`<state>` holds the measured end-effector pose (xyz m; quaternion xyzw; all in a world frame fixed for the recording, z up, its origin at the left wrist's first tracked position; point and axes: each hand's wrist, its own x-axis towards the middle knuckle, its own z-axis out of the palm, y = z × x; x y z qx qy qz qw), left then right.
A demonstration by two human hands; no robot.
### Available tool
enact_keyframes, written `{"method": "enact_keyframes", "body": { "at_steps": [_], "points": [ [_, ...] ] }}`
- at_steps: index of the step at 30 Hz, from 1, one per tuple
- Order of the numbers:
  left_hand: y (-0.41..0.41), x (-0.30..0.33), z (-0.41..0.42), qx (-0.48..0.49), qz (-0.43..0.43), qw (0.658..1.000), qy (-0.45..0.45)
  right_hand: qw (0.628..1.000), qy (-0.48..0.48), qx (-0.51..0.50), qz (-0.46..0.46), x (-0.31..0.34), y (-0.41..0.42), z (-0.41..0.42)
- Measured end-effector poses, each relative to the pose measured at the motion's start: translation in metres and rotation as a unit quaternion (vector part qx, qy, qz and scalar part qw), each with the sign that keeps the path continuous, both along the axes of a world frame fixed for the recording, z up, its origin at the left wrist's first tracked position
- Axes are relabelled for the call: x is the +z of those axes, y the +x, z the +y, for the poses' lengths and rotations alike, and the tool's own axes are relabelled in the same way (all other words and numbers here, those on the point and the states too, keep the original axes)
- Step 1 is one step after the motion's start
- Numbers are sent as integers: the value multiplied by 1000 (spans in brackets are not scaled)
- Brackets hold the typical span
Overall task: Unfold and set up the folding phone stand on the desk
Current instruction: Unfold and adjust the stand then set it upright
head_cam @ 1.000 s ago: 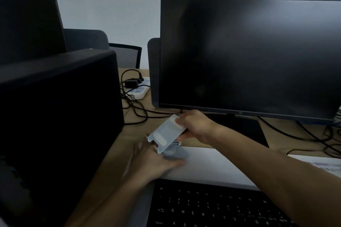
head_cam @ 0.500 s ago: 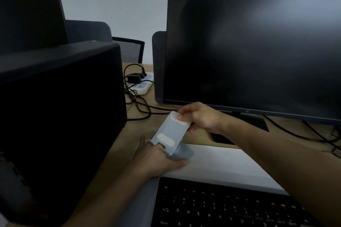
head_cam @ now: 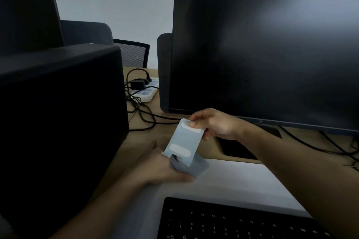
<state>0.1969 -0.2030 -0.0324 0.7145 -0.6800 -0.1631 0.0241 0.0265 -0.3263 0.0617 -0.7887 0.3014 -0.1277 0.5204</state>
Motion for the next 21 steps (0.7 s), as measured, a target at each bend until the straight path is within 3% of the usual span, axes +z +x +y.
{"method": "enact_keyframes", "body": {
  "at_steps": [2, 4, 7, 11, 16, 21],
  "points": [
    [4, 1, -3, -7, 149, 984, -95, 997, 44, -28, -59, 0, -1, 2],
    [5, -4, -8, 35, 303, 933, -190, 991, 66, -64, -101, 0, -4, 4],
    [-4, -12, -10, 115, 383, 886, -233, 990, 37, -96, -102, -5, -5, 14],
    [-6, -10, -4, 143, 385, 887, -212, 985, 27, -136, -104, -15, -5, 23],
    [3, -5, 9, 76, 251, 949, -174, 985, 12, -146, -94, -19, -14, 22],
    [3, -2, 15, 29, 246, 946, -211, 994, -21, -96, -46, -9, -19, 15]
  ]
}}
